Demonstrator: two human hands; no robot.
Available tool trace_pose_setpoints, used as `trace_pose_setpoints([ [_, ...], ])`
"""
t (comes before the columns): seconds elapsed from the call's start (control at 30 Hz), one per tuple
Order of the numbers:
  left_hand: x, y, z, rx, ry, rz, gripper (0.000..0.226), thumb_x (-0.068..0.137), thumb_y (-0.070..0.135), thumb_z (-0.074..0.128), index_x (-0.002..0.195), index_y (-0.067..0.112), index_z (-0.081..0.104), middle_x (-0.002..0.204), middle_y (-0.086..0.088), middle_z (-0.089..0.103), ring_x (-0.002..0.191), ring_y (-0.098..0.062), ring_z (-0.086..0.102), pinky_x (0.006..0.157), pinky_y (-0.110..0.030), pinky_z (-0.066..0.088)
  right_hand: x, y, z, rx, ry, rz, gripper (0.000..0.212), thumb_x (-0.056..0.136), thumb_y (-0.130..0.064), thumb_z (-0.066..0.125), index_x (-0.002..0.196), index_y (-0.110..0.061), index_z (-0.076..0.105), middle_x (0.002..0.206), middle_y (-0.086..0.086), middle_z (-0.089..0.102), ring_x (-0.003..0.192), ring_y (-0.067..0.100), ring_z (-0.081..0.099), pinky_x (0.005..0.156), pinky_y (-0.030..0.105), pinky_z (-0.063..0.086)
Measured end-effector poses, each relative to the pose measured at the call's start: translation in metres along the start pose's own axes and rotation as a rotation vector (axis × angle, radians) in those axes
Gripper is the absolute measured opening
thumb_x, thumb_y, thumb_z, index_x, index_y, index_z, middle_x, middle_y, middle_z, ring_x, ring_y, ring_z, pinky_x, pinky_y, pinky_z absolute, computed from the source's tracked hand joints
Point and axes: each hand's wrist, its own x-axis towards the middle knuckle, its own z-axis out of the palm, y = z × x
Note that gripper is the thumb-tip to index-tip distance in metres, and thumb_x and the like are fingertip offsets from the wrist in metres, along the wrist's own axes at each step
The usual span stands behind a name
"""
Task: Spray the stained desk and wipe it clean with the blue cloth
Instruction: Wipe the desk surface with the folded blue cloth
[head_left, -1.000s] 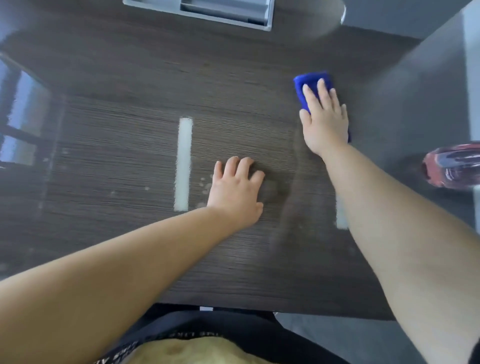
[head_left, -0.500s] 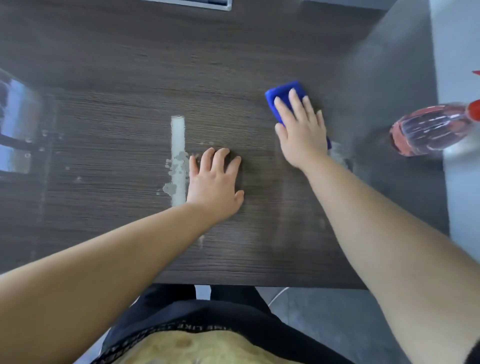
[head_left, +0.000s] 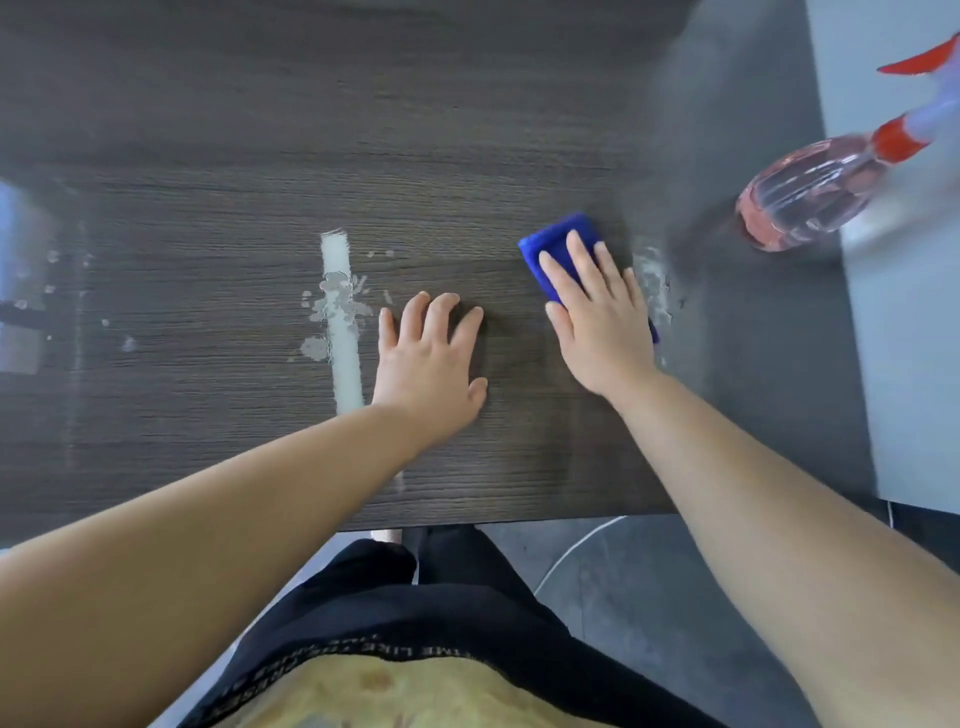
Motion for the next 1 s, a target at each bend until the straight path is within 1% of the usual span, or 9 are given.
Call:
trace_pose_setpoints([
  [0.07,-0.003,0.004,0.003,0.015,-0.006,0.031,0.072,0.089,0.047,0.049,0.149,0.023,0.017,0.153,-0.005,0.011,0.143,-0.030,0.005,0.116,-0.053,0.005,0.029,0.007,-0.005,0.013,-0.027,0.092,0.049,0.101,-0.031,0.032,0.149,-0.029,0.019,0.159,0.000,0.006,0.145,0.026,0.007,0.115,0.047,0.008],
  [0.17,-0.014,0.011,0.009,0.031,-0.016,0.090,0.072,0.089,0.047,0.049,0.148,0.023,0.017,0.153,-0.005,0.012,0.142,-0.030,0.006,0.116,-0.053,0.008,0.018,0.010,-0.006,0.012,-0.015,0.161,0.050,0.102,-0.031,0.030,0.150,-0.029,0.015,0.159,0.000,0.002,0.146,0.027,0.003,0.117,0.047,0.008],
  [0.27,-0.029,0.010,0.015,0.029,-0.033,0.137,0.070,0.090,0.046,0.047,0.148,0.023,0.016,0.153,-0.005,0.010,0.142,-0.031,0.005,0.116,-0.054,0.007,-0.054,0.001,0.006,0.033,0.029,0.257,0.051,0.100,-0.031,0.035,0.149,-0.026,0.021,0.158,0.005,0.010,0.144,0.032,0.011,0.115,0.050,0.015],
  [0.4,-0.042,0.003,0.023,0.055,-0.059,0.168,0.070,0.090,0.044,0.048,0.149,0.024,0.015,0.154,-0.005,0.010,0.143,-0.030,0.004,0.116,-0.054,0.005,-0.135,-0.028,0.025,0.018,0.003,0.176,0.051,0.094,-0.035,0.030,0.144,-0.023,0.035,0.154,0.009,0.026,0.139,0.036,0.026,0.108,0.054,0.026],
  [0.53,-0.045,0.002,0.022,0.069,-0.052,0.195,0.072,0.089,0.044,0.049,0.149,0.023,0.015,0.154,-0.004,0.010,0.143,-0.030,0.004,0.116,-0.054,0.004,-0.089,-0.005,0.013,-0.022,-0.006,0.122,0.049,0.097,-0.034,0.032,0.146,-0.025,0.032,0.156,0.005,0.021,0.142,0.032,0.020,0.111,0.051,0.020],
  [0.67,-0.051,-0.011,0.023,0.092,-0.034,0.157,0.071,0.089,0.045,0.049,0.149,0.023,0.016,0.153,-0.004,0.011,0.143,-0.030,0.004,0.116,-0.054,0.005,-0.060,0.010,0.007,0.013,0.013,0.323,0.050,0.101,-0.029,0.034,0.149,-0.026,0.020,0.159,0.004,0.008,0.145,0.030,0.009,0.115,0.048,0.013],
  [0.8,-0.058,-0.037,0.023,0.059,0.000,0.087,0.069,0.089,0.046,0.050,0.147,0.023,0.022,0.152,-0.005,0.017,0.141,-0.031,0.010,0.116,-0.052,0.008,-0.104,-0.036,0.027,0.013,0.096,0.435,0.052,0.097,-0.033,0.037,0.147,-0.025,0.028,0.157,0.008,0.018,0.142,0.035,0.018,0.112,0.054,0.019],
  [0.9,-0.064,-0.056,0.024,0.009,0.063,0.036,0.063,0.088,0.040,0.053,0.144,0.019,0.033,0.149,-0.008,0.027,0.138,-0.033,0.019,0.115,-0.050,0.013,-0.118,-0.101,0.042,0.023,0.092,0.353,0.055,0.091,-0.037,0.037,0.144,-0.024,0.034,0.154,0.009,0.026,0.139,0.037,0.025,0.108,0.056,0.022],
  [1.0,-0.070,-0.074,0.023,-0.058,0.138,-0.051,0.055,0.085,0.031,0.050,0.138,0.016,0.043,0.143,-0.009,0.037,0.133,-0.035,0.028,0.112,-0.051,0.019,-0.112,-0.155,0.047,0.027,0.048,0.001,0.051,0.091,-0.038,0.034,0.140,-0.025,0.042,0.151,0.007,0.034,0.137,0.034,0.032,0.107,0.055,0.027],
])
